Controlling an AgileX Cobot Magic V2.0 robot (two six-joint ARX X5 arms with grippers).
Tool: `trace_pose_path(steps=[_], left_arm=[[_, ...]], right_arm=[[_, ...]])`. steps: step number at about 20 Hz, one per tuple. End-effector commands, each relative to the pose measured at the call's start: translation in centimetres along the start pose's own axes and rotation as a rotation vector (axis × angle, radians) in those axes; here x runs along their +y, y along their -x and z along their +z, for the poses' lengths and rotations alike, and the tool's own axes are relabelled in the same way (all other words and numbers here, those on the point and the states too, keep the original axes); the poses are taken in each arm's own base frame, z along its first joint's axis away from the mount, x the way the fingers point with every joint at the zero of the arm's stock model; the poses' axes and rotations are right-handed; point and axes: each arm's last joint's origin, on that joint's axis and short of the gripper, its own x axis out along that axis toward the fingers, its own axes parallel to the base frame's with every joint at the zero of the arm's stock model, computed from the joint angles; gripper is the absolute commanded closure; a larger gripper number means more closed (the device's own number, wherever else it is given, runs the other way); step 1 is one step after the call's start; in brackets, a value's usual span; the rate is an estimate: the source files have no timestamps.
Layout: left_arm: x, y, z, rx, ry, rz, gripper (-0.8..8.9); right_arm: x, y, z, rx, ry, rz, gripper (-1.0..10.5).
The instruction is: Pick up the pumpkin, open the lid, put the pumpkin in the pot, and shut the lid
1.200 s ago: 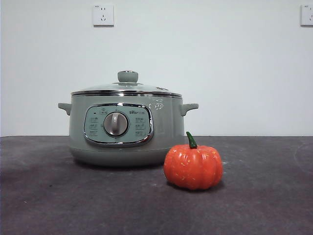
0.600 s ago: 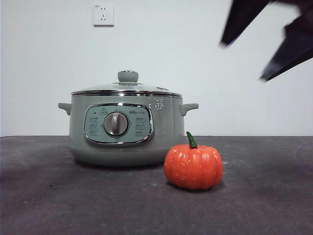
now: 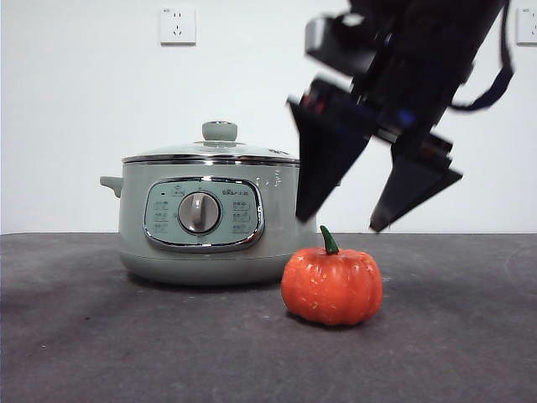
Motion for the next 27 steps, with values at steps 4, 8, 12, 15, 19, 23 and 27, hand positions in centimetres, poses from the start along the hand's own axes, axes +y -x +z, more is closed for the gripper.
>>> trace_pose_path(steps=[4,8,12,15,19,23,27], left_arm=[[-0.1,0.1,0.1,-0.008,-0.008,-0.008,0.60],[-0.1,0.1,0.1,-0.008,-0.008,-0.008,0.60],[-0.1,0.1,0.1,-0.008,-0.008,-0.008,0.60],[-0.1,0.1,0.1,-0.008,-0.008,-0.008,0.60],[-0.1,0.1,0.1,-0.008,-0.008,-0.007,0.60],[0.0,0.0,0.4,-0.028,-0.015,0.005,0.60],[0.5,-0.8,1.8,-0.070,-0.014,0.011,0.60]], right_arm=[[-0.4,-3.5,0.1,0.041,-0.005,0.000,2.2],[-0.5,-4.7,-0.1,0.066,-0.008,0.002,2.3],[-0.5,-5.2,-0.2,0.083,-0.011,0.003,3.4],[-0.4,-5.2,-0.3,0.087,-0.021,0.006,6.2],[-0.4,-5.1,-0.4,0.100,-0.028,0.013,9.6],[-0.1,-2.7,0.0,0.042,-0.026,0.008,9.6],[0.6,2.7,0.1,-0.075,-0.014,-0.005,9.6]])
